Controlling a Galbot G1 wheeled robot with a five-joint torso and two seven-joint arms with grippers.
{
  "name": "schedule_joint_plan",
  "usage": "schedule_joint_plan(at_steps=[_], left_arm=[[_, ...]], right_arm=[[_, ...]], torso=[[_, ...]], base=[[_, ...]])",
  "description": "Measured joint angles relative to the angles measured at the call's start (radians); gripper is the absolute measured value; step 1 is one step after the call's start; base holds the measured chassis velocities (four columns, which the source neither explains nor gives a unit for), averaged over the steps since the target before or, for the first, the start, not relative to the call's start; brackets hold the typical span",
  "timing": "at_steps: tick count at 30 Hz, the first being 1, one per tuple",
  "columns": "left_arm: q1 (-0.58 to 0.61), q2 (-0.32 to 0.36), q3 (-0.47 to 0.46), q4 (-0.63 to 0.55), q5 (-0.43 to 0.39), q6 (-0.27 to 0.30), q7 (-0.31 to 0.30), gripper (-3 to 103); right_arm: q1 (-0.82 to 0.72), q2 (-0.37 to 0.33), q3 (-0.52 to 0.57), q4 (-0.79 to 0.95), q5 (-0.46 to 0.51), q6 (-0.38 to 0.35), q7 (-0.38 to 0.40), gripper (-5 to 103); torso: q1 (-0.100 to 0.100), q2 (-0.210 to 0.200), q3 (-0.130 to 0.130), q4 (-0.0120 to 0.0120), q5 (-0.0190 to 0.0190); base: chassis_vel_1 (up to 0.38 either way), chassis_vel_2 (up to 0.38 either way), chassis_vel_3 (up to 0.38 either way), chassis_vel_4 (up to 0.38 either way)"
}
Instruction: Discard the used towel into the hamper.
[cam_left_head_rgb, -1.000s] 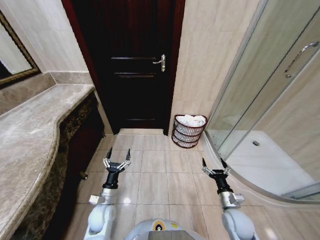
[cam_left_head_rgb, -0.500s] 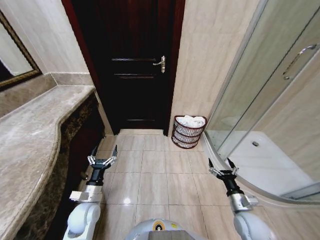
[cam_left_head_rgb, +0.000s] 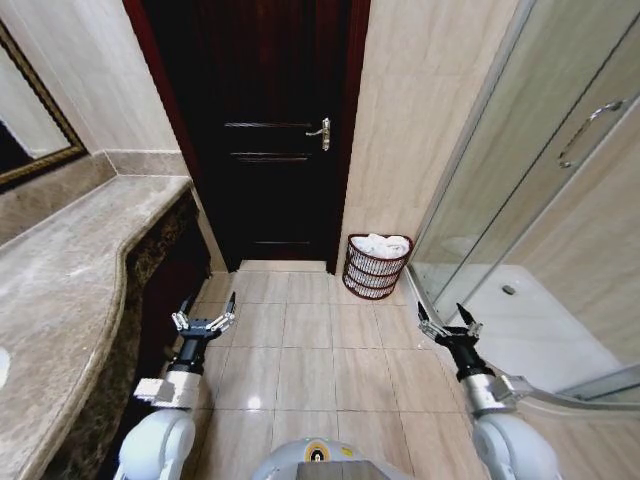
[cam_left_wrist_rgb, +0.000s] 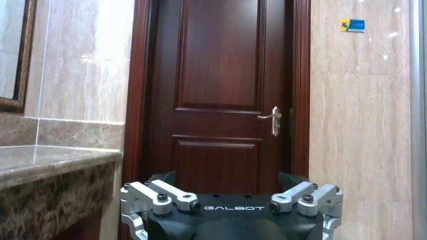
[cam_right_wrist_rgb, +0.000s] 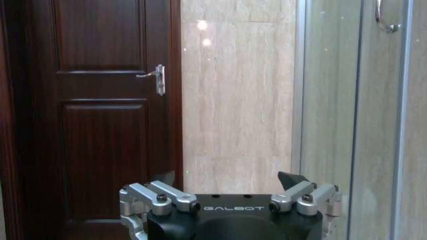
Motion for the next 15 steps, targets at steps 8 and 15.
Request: schedule_joint_plan(at_steps=[8, 15], left_arm=[[0.016, -0.001, 0.003, -0.028, 0.013, 0.031, -0.003, 100], [0.024, 0.010, 0.000, -0.039, -0.009, 0.034, -0.011, 100]], right_arm=[[-0.007, -0.003, 0.007, 0.016, -0.007, 0.014, 0.009, 100], [-0.002, -0.011, 0.016, 0.035, -0.012, -0.002, 0.012, 100]], torso=[[0.018, 0.036, 0.018, 0.0000, 0.0000], [0.034, 0.069, 0.035, 0.0001, 0.0000]], base=[[0.000, 0.000, 0.000, 0.000], [0.000, 0.000, 0.000, 0.000]])
